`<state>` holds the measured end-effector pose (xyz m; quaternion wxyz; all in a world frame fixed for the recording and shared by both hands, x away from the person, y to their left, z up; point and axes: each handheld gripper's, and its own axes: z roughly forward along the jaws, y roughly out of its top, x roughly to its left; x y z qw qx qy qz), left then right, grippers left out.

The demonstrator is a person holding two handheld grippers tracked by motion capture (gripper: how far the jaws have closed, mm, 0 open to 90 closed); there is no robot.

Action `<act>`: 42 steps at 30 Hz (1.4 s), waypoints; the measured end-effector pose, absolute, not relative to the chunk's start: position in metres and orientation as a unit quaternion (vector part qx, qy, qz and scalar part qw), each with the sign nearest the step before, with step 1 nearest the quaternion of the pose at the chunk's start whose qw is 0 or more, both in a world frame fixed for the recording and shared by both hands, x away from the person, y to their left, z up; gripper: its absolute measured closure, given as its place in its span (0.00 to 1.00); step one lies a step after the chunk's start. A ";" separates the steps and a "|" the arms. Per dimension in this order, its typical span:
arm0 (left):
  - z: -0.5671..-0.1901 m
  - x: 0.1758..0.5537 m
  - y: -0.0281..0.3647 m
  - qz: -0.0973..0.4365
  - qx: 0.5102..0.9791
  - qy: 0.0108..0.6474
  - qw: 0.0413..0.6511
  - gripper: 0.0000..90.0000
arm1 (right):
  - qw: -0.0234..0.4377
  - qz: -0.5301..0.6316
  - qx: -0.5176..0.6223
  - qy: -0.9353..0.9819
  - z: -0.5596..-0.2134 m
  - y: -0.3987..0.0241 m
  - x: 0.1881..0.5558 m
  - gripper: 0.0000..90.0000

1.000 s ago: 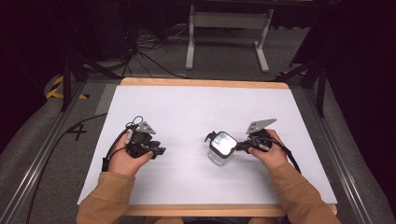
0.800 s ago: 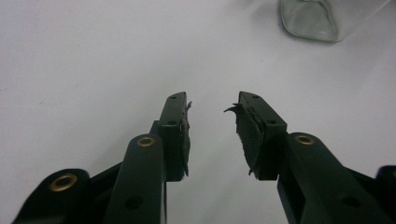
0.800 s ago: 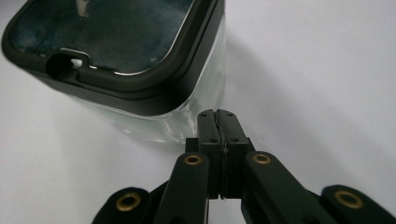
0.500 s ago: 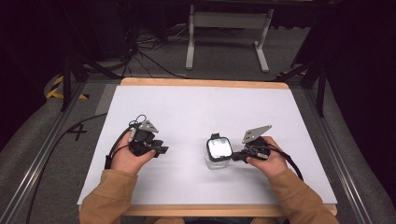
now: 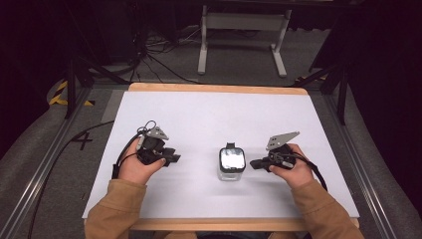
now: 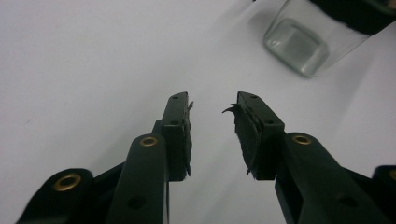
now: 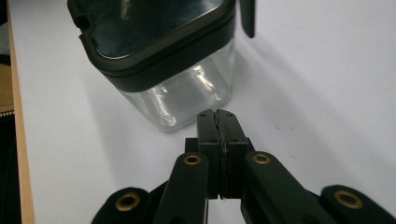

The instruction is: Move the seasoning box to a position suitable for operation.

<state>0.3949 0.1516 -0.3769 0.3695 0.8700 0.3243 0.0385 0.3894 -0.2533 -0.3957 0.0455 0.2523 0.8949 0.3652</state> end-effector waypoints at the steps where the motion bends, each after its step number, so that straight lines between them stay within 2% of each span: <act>1: -0.374 0.396 0.149 0.039 0.870 0.319 0.374 0.75 | 0.048 0.368 0.255 0.893 -0.394 -0.257 0.389 1.00; 8: -0.352 0.397 0.120 0.032 0.872 0.270 0.407 0.80 | 0.051 0.380 0.275 0.882 -0.391 -0.273 0.385 1.00; 15: -0.344 0.415 0.088 0.005 0.874 0.232 0.426 0.92 | 0.058 0.385 0.288 0.875 -0.390 -0.286 0.375 1.00; 22: -0.335 0.426 0.060 0.010 0.880 0.201 0.430 0.94 | 0.058 0.387 0.296 0.871 -0.391 -0.294 0.371 1.00; 24: -0.335 0.431 0.049 0.019 0.894 0.185 0.408 0.93 | 0.057 0.390 0.297 0.870 -0.391 -0.296 0.370 1.00; 31: -0.341 0.450 0.033 -0.009 0.891 0.171 0.420 0.89 | 0.050 0.393 0.297 0.869 -0.392 -0.298 0.368 1.00; 42: -0.355 0.459 0.013 -0.024 0.899 0.152 0.410 1.00 | 0.044 0.393 0.295 0.870 -0.394 -0.297 0.368 1.00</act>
